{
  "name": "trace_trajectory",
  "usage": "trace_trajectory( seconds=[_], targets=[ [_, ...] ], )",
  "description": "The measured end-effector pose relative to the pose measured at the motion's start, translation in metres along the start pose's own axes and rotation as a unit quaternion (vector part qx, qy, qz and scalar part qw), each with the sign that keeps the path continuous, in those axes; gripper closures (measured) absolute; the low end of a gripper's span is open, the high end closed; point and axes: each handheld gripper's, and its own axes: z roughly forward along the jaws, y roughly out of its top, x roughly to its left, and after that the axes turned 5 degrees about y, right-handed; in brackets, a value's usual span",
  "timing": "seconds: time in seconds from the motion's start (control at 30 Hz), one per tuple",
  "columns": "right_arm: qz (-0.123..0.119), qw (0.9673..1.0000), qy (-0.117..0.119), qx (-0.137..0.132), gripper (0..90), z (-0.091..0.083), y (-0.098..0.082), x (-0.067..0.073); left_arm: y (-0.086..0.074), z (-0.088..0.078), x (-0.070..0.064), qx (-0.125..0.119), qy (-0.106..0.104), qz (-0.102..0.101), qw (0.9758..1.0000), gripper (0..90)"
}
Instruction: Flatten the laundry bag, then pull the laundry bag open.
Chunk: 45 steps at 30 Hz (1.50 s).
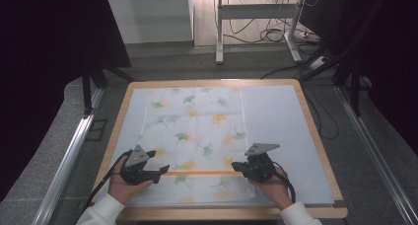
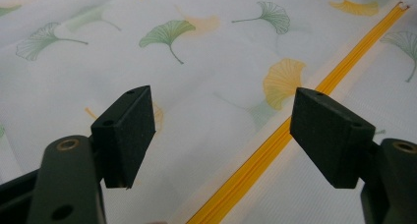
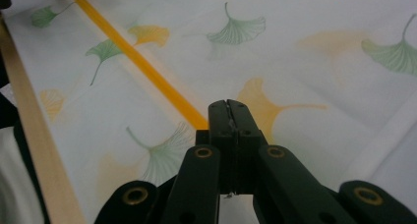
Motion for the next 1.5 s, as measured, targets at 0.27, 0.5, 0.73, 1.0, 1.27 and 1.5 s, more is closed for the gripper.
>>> trace_trajectory(
  seconds=[0.27, 0.5, 0.73, 1.0, 1.27, 1.5],
  targets=[
    [0.011, 0.9999, 0.011, 0.006, 89.0, -0.009, -0.019, 0.010, 0.012, 0.002, -0.014, -0.009, -0.014, 0.016, 0.9997, 25.1],
    [0.018, 0.9998, 0.006, 0.005, 89.0, -0.013, -0.028, 0.015, 0.019, 0.004, -0.020, -0.016, -0.021, 0.017, 0.9995, 25.6],
    [0.018, 0.9998, -0.011, 0.005, 89.0, -0.020, -0.034, 0.018, 0.027, 0.009, -0.029, -0.016, -0.043, 0.020, 0.9988, 26.0],
    [0.023, 0.9991, -0.034, 0.014, 89.0, -0.024, -0.041, 0.015, 0.041, 0.014, -0.050, -0.033, -0.049, 0.059, 0.9965, 27.4],
    [0.017, 0.9987, -0.043, 0.022, 89.0, -0.030, -0.049, 0.018, 0.051, 0.025, -0.066, -0.044, -0.080, 0.063, 0.9938, 29.3],
    [0.021, 0.9985, -0.044, 0.027, 89.0, -0.029, -0.050, 0.017, 0.058, 0.035, -0.078, -0.016, -0.106, 0.060, 0.9924, 32.5]
  ],
)
